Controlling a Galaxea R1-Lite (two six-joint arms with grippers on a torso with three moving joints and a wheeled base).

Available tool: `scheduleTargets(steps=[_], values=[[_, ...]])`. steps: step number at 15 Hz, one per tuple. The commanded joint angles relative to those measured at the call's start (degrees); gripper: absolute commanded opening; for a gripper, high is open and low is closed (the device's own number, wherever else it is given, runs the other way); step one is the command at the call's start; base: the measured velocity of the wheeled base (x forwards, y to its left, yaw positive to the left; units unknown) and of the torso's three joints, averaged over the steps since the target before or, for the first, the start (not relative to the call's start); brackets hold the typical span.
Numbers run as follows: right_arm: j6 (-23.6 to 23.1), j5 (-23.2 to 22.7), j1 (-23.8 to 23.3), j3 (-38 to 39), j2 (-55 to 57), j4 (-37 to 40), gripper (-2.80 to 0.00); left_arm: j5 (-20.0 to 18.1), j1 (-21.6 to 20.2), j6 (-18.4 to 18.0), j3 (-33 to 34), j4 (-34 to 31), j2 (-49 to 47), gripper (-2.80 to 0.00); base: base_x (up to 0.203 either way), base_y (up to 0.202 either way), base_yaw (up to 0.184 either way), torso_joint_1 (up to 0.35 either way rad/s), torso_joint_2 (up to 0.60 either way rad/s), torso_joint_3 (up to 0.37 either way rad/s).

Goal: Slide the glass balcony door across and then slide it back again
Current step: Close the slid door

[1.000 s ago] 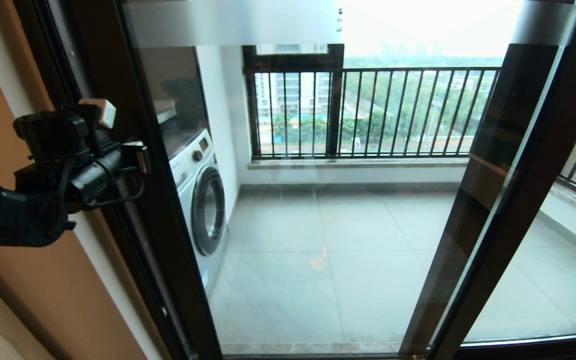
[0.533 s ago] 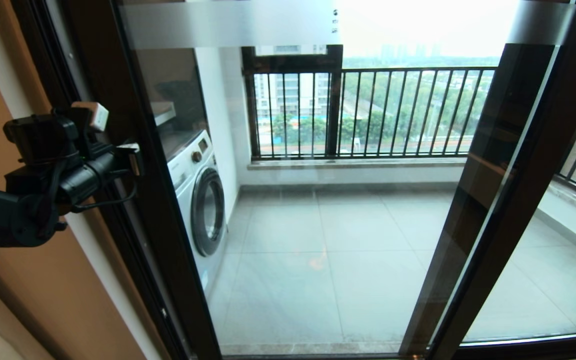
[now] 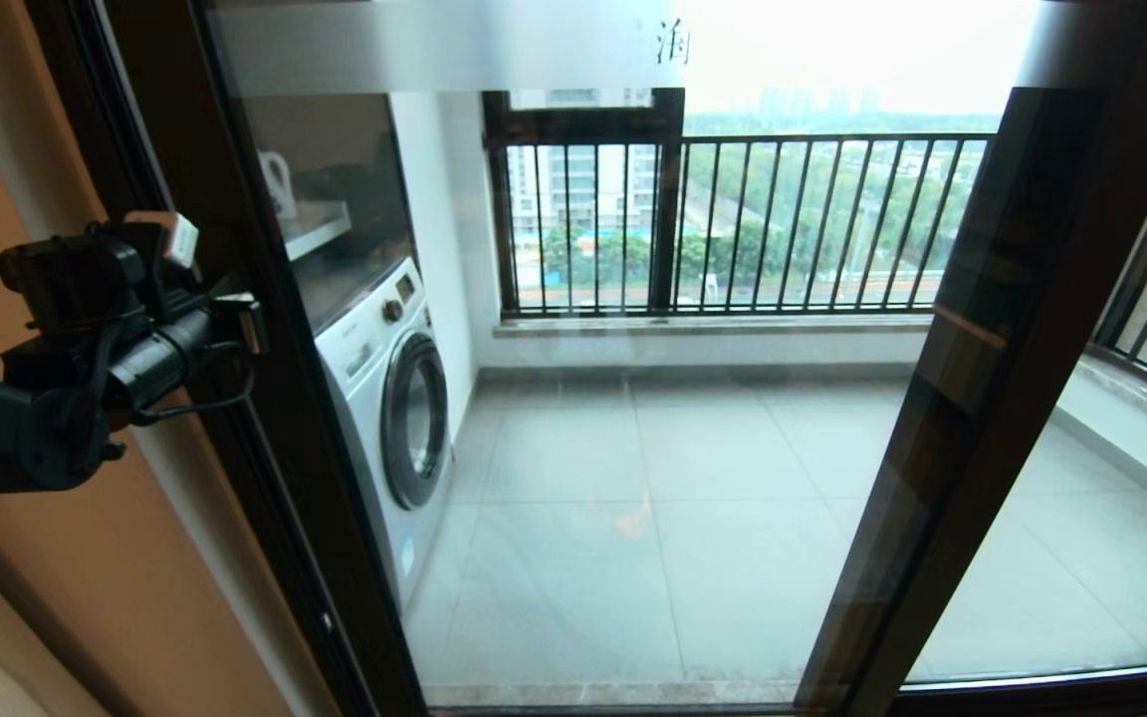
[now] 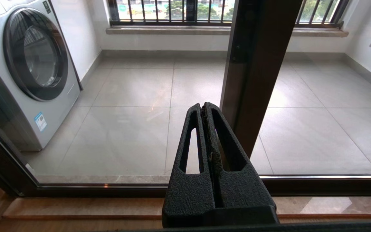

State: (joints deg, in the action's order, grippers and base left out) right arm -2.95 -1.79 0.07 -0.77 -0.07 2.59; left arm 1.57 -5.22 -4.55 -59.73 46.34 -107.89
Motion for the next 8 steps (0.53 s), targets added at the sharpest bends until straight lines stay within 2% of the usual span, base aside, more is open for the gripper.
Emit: scheduleTargets(steps=[1,8], values=[[0.0,-0.1,0.0,0.0,0.1,0.1,-2.80,-0.4,-0.5,0.0,-0.2,0.4,-0.3,-2.80,0.000,0.000,0.000,0.000,0.00,0.000],[0.0,-0.1,0.0,0.0,0.1,0.0,-2.80,-0.7,-2.6,-1.3,-0.6,0.5,-1.2,-2.80,0.000,0.000,0.000,0.000,0.00,0.000]])
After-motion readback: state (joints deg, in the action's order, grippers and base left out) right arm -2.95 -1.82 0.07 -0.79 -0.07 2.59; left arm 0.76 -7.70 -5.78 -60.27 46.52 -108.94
